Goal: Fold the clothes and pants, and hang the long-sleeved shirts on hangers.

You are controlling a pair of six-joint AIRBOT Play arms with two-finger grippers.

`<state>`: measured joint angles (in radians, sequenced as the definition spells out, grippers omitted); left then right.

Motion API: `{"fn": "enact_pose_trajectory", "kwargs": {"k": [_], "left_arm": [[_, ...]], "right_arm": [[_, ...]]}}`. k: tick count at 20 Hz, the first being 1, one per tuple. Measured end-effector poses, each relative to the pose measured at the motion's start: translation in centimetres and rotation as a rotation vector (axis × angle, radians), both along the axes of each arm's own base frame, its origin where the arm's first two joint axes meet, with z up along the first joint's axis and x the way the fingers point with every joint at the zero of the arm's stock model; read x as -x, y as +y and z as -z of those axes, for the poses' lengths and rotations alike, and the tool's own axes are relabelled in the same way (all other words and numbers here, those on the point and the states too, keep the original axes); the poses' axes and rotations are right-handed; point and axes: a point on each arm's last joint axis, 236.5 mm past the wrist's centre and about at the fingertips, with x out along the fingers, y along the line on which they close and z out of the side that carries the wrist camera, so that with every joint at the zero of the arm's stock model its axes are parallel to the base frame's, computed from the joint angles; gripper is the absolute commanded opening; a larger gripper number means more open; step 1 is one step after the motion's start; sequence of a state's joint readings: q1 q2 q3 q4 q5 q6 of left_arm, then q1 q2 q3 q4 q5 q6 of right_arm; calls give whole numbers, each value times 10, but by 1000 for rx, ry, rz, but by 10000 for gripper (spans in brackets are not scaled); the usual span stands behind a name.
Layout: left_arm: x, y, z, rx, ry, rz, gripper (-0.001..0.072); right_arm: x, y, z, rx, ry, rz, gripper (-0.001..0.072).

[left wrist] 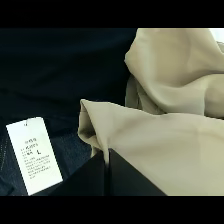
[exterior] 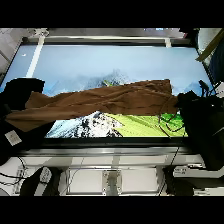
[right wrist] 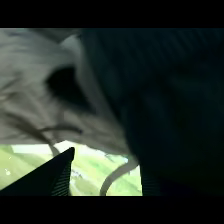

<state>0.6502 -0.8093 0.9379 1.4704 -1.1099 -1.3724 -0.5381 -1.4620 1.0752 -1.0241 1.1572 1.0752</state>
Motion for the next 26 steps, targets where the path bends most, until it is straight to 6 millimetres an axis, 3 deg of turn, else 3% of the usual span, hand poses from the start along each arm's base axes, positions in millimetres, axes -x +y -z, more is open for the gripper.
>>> {"fn": "enact_pose_trajectory", "kwargs": {"k": [2, 5, 6, 8, 11, 14, 18, 20, 23, 26], "left_arm": [[-1, 2, 3, 2, 5, -3, 15], [-2, 3, 7, 6, 11, -4, 15], [-3, 4, 7, 5, 11, -5, 14], [-5, 6, 10, 5, 10, -6, 15], [-8, 9, 12, 6, 12, -7, 15], [-14, 14, -6, -23, -23, -8, 14], [-22, 22, -55, -104, -112, -10, 14], [-21, 23, -67, -124, -133, -10, 14], [-12, 23, -52, -122, -88, -16, 14], [12, 24, -3, -124, 54, 2, 14]], "right_arm": [[0, 2, 15, -19, 24, 0, 465], [-1, 5, 27, -36, 37, -7, 326], [-1, 7, 29, -37, 36, -20, 266], [-2, 11, 31, -43, 33, -41, 25], [-2, 22, 28, -71, 27, -72, 22], [5, 30, 6, -93, 18, -122, 22], [21, 9, -59, -15, -35, -171, 22], [34, -1, -90, 24, -61, -173, 22], [63, 1, -98, 21, -13, -187, 22], [95, 13, -67, -30, 90, -184, 23]]}}
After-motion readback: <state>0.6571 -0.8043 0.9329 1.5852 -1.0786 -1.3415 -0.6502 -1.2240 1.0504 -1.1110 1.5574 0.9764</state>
